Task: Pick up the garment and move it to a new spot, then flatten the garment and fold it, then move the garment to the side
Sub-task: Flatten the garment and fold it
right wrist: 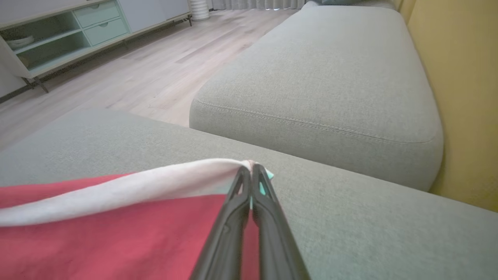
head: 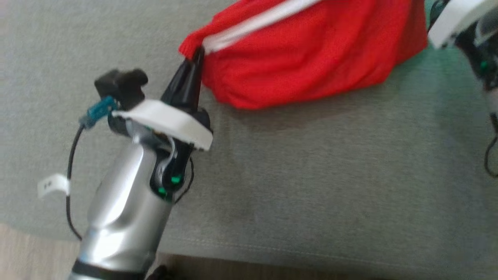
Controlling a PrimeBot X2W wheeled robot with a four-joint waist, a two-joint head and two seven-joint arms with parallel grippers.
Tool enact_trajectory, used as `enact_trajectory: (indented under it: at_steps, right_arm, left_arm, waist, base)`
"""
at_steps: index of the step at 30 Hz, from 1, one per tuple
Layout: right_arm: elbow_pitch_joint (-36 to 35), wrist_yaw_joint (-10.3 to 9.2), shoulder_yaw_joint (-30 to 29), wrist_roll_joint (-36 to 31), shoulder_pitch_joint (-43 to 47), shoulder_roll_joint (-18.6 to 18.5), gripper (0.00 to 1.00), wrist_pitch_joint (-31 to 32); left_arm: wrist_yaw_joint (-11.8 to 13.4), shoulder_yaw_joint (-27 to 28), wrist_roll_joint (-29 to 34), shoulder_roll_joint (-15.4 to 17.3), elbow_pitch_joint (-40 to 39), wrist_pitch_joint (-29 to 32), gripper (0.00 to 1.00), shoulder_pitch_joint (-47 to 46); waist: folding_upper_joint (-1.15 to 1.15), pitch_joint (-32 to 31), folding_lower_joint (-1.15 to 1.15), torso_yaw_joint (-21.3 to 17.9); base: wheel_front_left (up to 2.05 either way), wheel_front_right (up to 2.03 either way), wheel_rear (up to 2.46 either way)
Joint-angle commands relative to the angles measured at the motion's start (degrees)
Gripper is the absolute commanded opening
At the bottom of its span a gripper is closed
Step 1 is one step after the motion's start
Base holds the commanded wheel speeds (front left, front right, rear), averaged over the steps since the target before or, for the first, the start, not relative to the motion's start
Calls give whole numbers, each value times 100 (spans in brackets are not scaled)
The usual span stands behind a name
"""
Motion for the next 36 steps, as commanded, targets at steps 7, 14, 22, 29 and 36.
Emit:
enact_trajectory:
  at_steps: [7, 14, 22, 29, 36]
  right_arm:
    - [1223, 21, 642, 269, -1045, 30, 0, -502]
    - [1949, 21, 1198, 458, -1439, 258, 100, -1351]
    - [2063, 21, 1478, 463, -1102, 196, 100, -2641]
    - [1209, 21, 453, 71, -128, 121, 100, -2773]
    - [84, 21, -706, -650, 1467, 471, 100, -2776]
  left_arm:
    - [-152, -83, -211, -1, 785, -343, 0, -984]
    - [-142, -392, -445, -12, 1488, -561, 100, -1353]
    - [394, -456, 54, 38, 1581, -992, 100, -1121]
    - [1115, 30, 1118, 303, 323, -1029, 100, -301]
    - [1350, 373, 1735, 505, -472, -1030, 100, 439]
  waist:
    - [0, 422, 0, 425]
    - [0, 457, 0, 375]
    - [0, 163, 0, 107]
    - [0, -204, 0, -271]
    - [0, -647, 0, -610]
  base:
    - [0, 0, 0]
    - [0, 0, 0]
    - [0, 0, 0]
    - [0, 0, 0]
    - [0, 0, 0]
